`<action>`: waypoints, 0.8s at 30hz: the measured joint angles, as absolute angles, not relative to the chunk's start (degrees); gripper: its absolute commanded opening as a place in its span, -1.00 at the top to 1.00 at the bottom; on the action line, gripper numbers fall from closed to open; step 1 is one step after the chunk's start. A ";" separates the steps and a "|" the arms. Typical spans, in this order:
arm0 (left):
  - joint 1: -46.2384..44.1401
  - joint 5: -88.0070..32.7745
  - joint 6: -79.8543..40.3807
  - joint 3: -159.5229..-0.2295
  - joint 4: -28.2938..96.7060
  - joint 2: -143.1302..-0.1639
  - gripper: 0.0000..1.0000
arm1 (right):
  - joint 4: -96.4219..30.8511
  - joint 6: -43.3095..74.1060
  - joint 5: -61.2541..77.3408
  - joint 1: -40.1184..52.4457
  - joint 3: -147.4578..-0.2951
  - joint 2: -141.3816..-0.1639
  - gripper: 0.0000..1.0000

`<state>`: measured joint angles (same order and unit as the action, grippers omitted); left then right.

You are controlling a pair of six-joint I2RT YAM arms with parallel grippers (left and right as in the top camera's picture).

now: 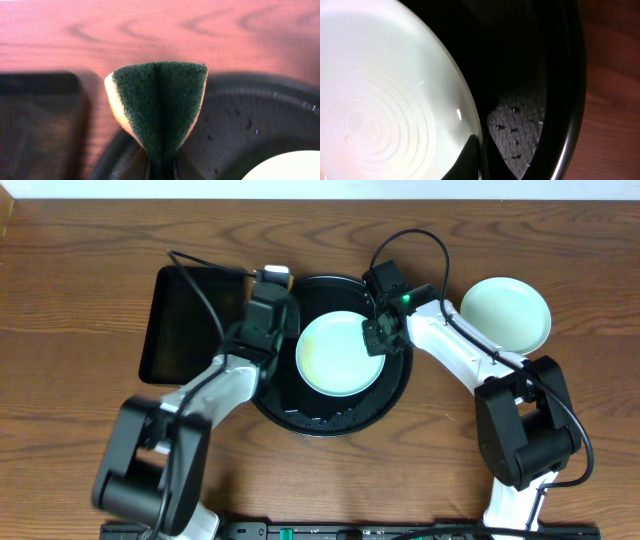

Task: Clean dirty plates on tray and stack at the side
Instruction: 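Withdraw the left gripper with the sponge to the black tray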

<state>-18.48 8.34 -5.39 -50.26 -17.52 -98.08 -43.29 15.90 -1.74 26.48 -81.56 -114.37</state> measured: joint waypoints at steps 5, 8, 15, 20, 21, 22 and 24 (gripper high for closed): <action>-12.91 7.27 -6.07 -50.41 -10.20 -89.23 0.85 | -42.59 14.09 -3.60 26.48 -81.80 -114.37 0.98; -7.27 3.42 -7.55 -50.46 -5.43 -86.50 0.85 | -42.76 12.67 -5.26 26.50 -83.20 -114.30 0.98; 6.26 -10.35 -12.91 -50.43 1.61 -86.26 0.85 | -42.65 7.84 -13.58 29.34 -87.33 -109.91 0.98; 11.25 -15.00 -14.39 -50.43 6.39 -86.26 0.85 | -40.56 2.13 -25.93 35.75 -88.14 -102.76 0.98; 11.64 -15.38 -14.59 -50.43 7.27 -86.26 0.85 | -39.97 1.10 -28.32 37.01 -88.25 -101.86 0.98; 11.90 -15.73 -14.68 -50.43 8.19 -86.26 0.85 | -39.11 -0.32 -32.10 38.87 -88.36 -100.77 0.98; 12.01 -16.45 -14.90 -50.43 9.63 -86.32 0.85 | -37.30 -2.98 -38.89 42.30 -88.49 -99.57 0.98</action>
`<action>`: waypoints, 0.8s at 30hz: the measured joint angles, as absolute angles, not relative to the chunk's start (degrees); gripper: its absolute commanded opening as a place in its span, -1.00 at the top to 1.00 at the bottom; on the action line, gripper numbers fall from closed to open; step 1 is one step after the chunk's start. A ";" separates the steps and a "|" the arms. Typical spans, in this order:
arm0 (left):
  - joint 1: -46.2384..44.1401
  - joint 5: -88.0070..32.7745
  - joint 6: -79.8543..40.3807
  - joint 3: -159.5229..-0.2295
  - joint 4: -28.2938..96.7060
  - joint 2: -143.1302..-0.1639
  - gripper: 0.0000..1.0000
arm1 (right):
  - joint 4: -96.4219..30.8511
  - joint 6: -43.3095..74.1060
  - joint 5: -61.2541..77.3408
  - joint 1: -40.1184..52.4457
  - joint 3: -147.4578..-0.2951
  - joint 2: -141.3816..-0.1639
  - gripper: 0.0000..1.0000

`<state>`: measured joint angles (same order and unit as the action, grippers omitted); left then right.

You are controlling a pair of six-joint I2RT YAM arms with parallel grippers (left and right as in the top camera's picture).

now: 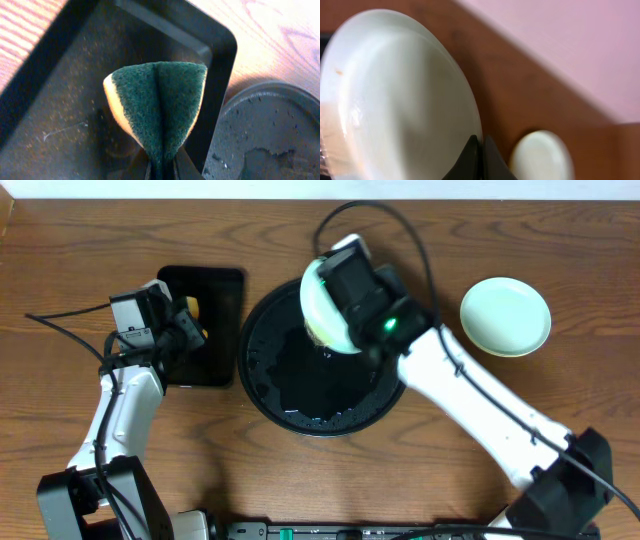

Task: Clean dirty plates on tray and stack at the side
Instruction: 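Withdraw the left gripper with the sponge to the black tray, then lift the green plate off the round tray with the right gripper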

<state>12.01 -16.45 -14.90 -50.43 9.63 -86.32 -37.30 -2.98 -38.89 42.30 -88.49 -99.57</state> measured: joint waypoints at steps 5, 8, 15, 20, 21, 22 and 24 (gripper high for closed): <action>12.01 -17.72 -15.05 -50.43 11.31 -87.31 0.84 | -33.21 -10.00 -54.22 50.00 -88.58 -99.18 0.97; 11.99 -17.98 -15.07 -50.43 11.64 -88.09 0.85 | -30.87 -12.25 -61.01 54.17 -88.58 -99.18 0.98; 12.01 -18.11 -15.05 -50.43 11.62 -89.43 0.85 | -28.21 -14.00 -70.02 57.04 -88.58 -99.18 0.98; 12.01 -18.11 -15.05 -50.43 11.62 -90.37 0.85 | -27.90 -13.98 -71.79 56.99 -88.58 -99.18 0.98; 12.01 -18.11 -15.05 -50.43 11.64 -90.56 0.85 | -27.83 -13.96 -71.66 56.99 -88.58 -99.18 0.98; 12.01 -18.09 -15.03 -50.43 11.64 -90.65 0.85 | -27.86 -13.96 -71.22 56.99 -88.58 -99.18 0.98; 12.01 -17.85 -14.96 -50.43 11.62 -90.72 0.84 | -28.47 -13.63 -69.19 56.90 -88.60 -99.18 0.98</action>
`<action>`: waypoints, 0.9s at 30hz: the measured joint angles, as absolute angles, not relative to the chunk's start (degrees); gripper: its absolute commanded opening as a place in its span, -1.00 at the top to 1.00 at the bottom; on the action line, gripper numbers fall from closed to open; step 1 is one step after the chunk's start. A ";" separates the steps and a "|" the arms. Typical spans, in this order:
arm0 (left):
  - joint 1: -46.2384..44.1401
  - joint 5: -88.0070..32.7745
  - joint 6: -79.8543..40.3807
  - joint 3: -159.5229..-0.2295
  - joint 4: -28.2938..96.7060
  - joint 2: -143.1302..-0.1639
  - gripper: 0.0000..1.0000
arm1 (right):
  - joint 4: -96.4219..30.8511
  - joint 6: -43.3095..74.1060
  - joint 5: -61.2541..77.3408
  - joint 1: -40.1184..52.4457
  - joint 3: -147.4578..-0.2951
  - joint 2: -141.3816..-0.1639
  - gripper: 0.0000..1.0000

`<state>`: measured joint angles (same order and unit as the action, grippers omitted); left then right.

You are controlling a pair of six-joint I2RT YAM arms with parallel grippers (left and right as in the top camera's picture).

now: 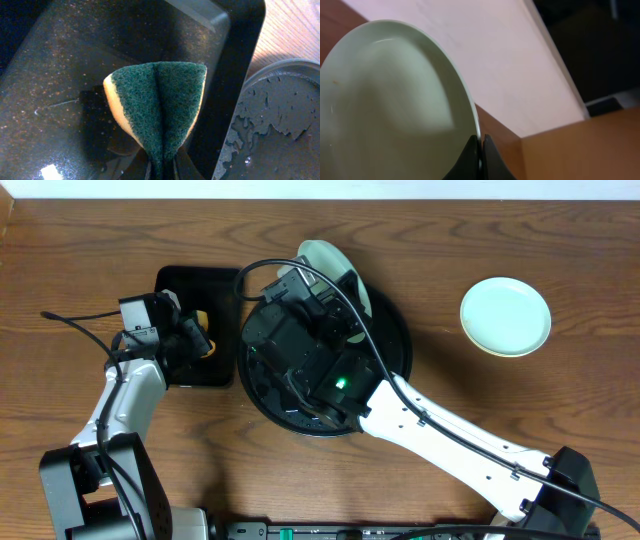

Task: Clean dirty plates on tray and stack at the side
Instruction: 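Lift the green plate off the round tray with the right gripper, then carry the green plate right and stack it on the plate pile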

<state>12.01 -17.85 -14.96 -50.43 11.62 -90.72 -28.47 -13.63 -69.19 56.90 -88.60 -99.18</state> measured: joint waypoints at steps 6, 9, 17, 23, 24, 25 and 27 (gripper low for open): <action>12.01 -16.34 -11.70 -50.43 10.28 -92.31 0.83 | -33.43 -6.42 -54.83 53.28 -88.60 -99.20 0.98; 11.99 -16.12 -9.65 -50.43 8.82 -93.80 0.83 | -34.46 -1.34 -44.58 48.01 -88.60 -99.20 0.98; 11.99 -16.14 -1.85 -50.43 3.62 -95.48 0.83 | -37.39 6.63 -21.71 34.04 -88.60 -99.20 0.98; 11.99 -16.14 1.02 -50.43 2.26 -97.08 0.82 | -39.27 10.46 -7.05 26.30 -88.60 -99.20 0.98; 11.99 -16.14 1.26 -50.43 2.26 -97.62 0.83 | -39.81 10.98 -5.39 25.08 -88.60 -99.20 0.98; 11.99 -16.14 1.45 -50.43 2.26 -98.26 0.82 | -40.49 11.51 -3.64 23.68 -88.60 -99.20 0.98; 11.99 -16.12 1.69 -50.43 2.28 -99.59 0.83 | -42.15 12.27 -0.99 20.25 -88.60 -99.20 0.98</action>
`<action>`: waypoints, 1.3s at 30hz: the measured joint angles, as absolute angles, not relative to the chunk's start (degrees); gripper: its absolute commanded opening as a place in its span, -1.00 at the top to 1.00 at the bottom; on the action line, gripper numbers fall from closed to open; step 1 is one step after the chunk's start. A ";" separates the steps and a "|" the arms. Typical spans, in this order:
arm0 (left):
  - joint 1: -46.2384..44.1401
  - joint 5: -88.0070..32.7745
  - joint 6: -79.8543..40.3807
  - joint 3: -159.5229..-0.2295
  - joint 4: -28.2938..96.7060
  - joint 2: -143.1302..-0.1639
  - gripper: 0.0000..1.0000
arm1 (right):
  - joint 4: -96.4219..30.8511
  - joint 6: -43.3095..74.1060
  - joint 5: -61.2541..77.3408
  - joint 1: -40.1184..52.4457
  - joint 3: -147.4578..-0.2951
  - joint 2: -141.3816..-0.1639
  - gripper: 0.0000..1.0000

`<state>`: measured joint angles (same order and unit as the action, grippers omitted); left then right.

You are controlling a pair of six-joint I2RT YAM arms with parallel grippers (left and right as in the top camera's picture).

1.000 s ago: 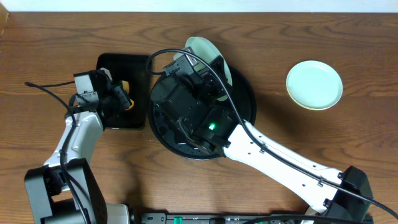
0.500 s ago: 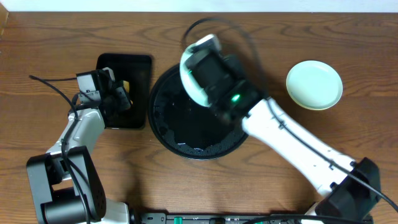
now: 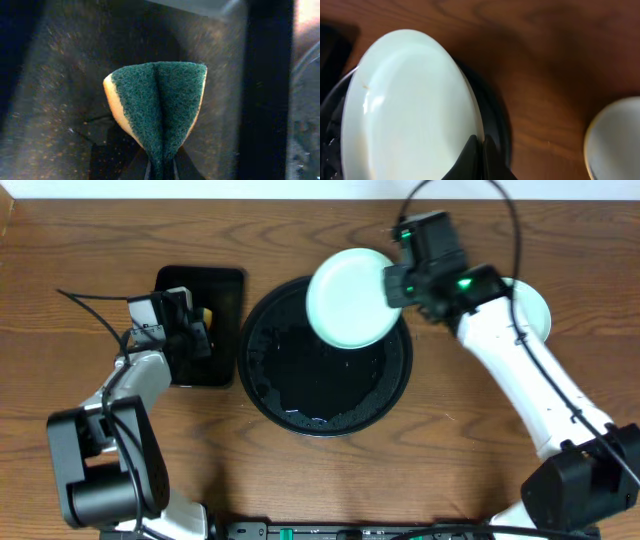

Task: Clean dirty plates on tray and stack at the side
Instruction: 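Carry the green plate right and stack it on the plate pile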

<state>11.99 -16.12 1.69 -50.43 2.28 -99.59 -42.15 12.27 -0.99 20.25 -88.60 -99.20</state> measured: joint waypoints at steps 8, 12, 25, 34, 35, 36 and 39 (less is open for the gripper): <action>11.97 -16.14 1.80 -50.43 1.23 -101.16 0.83 | -47.33 13.15 2.26 1.74 -88.60 -99.20 0.98; 11.97 -16.14 1.80 -50.43 1.15 -101.16 0.82 | -50.26 12.60 2.44 -7.16 -88.60 -99.20 0.98; 11.94 -16.16 2.57 -50.43 1.04 -101.16 -0.25 | -51.88 9.39 2.87 -21.15 -88.60 -99.20 -0.44; 11.94 -16.14 2.72 -50.43 -1.93 -101.16 -0.61 | -53.89 3.25 17.87 -21.21 -88.60 -99.20 -0.82; 11.94 -16.14 2.68 -50.43 -2.46 -101.16 -0.62 | -54.15 2.20 20.49 -20.93 -88.60 -99.20 -0.83; 11.94 -16.12 2.72 -50.43 -3.01 -101.14 -0.63 | -54.52 1.32 22.83 -20.34 -88.60 -99.20 -0.84; 11.94 -16.08 2.79 -50.43 -4.16 -100.66 -0.63 | -55.99 -0.47 27.09 -17.65 -88.60 -99.20 -0.84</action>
